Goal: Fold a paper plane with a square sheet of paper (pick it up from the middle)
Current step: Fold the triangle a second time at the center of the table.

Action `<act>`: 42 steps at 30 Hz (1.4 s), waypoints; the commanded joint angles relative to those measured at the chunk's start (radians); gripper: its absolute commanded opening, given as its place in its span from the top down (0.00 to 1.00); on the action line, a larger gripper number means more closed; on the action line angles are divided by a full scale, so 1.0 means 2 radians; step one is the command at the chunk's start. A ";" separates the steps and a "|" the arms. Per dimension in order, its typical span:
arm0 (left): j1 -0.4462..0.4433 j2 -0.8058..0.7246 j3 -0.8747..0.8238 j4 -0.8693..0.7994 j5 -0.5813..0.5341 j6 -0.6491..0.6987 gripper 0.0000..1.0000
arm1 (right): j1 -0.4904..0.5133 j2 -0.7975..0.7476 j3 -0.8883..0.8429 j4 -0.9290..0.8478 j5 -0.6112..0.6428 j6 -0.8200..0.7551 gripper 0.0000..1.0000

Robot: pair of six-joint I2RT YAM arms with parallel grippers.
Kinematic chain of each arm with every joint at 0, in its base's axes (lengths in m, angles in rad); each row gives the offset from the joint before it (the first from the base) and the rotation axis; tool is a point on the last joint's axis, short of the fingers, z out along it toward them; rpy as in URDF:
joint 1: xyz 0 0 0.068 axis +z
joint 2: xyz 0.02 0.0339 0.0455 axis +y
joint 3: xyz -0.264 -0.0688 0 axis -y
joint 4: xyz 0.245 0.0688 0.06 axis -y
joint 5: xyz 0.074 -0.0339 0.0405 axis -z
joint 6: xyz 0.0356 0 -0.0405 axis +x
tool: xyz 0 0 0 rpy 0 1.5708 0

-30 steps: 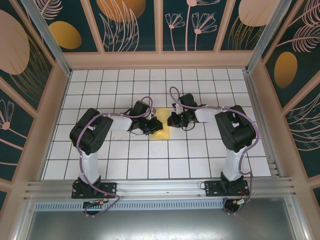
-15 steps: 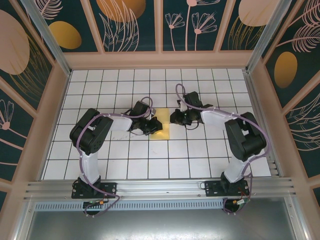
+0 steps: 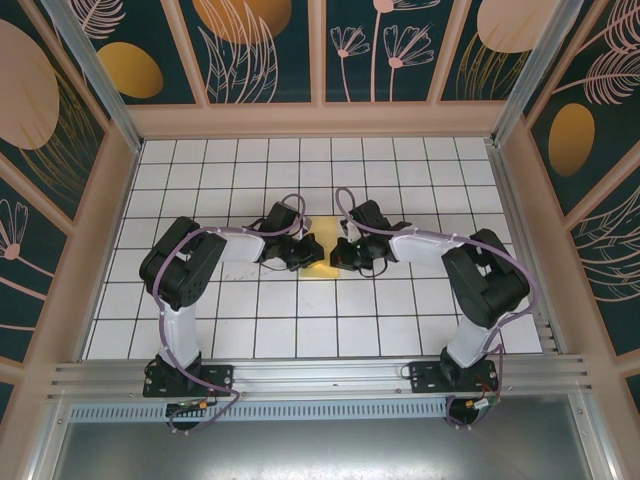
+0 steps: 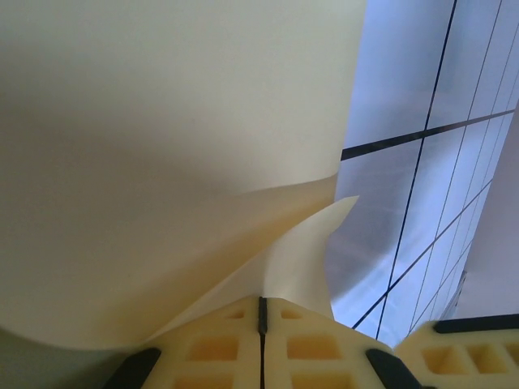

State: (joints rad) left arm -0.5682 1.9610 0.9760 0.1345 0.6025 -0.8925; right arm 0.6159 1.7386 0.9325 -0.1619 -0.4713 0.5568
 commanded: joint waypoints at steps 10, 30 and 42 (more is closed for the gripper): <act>0.000 0.013 -0.008 -0.060 -0.040 0.003 0.92 | 0.007 0.034 0.007 -0.013 0.018 0.003 1.00; 0.001 0.017 -0.015 -0.084 -0.072 0.006 0.96 | 0.006 -0.022 -0.057 -0.064 0.019 -0.033 1.00; 0.000 0.011 -0.015 -0.074 -0.066 0.011 0.97 | 0.007 -0.032 -0.006 -0.002 -0.004 -0.018 1.00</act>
State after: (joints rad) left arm -0.5728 1.9572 0.9821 0.1146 0.5812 -0.8913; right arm 0.6239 1.6508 0.8799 -0.2092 -0.4534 0.5072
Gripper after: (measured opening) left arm 0.067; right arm 0.043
